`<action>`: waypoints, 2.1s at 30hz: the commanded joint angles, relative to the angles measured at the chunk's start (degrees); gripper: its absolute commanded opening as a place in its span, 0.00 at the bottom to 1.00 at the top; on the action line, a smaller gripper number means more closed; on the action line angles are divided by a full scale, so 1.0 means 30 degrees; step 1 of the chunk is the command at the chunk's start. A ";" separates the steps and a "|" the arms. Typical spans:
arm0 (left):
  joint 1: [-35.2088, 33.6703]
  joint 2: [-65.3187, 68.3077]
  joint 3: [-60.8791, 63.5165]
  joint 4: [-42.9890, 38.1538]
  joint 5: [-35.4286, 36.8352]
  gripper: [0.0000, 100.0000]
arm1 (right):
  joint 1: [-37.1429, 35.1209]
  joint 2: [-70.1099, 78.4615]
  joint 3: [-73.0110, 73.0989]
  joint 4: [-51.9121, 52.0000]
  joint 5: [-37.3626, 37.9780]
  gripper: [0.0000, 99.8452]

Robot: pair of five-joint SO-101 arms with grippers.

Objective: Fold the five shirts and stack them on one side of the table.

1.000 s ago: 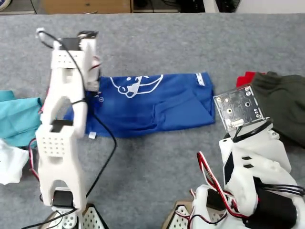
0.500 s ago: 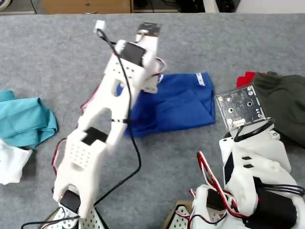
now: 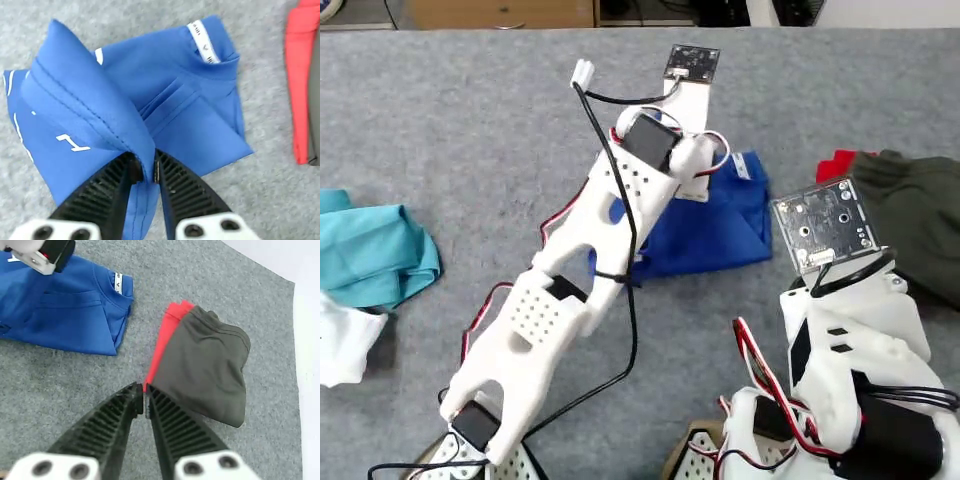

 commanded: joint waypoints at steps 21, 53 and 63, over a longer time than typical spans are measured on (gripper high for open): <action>0.1670 -0.0132 -0.0059 -0.4425 0.2901 0.16 | 0.0278 -0.0103 0.0425 0.0234 -0.0205 0.04; -1.1136 -0.3795 0.3634 0.0293 -0.5861 0.02 | -0.0864 0.6022 0.1802 -0.1114 -0.0205 0.04; -1.7934 -1.2293 1.3656 0.0264 -0.9700 0.02 | -0.6491 1.4168 -0.2418 -0.0615 -0.4366 0.04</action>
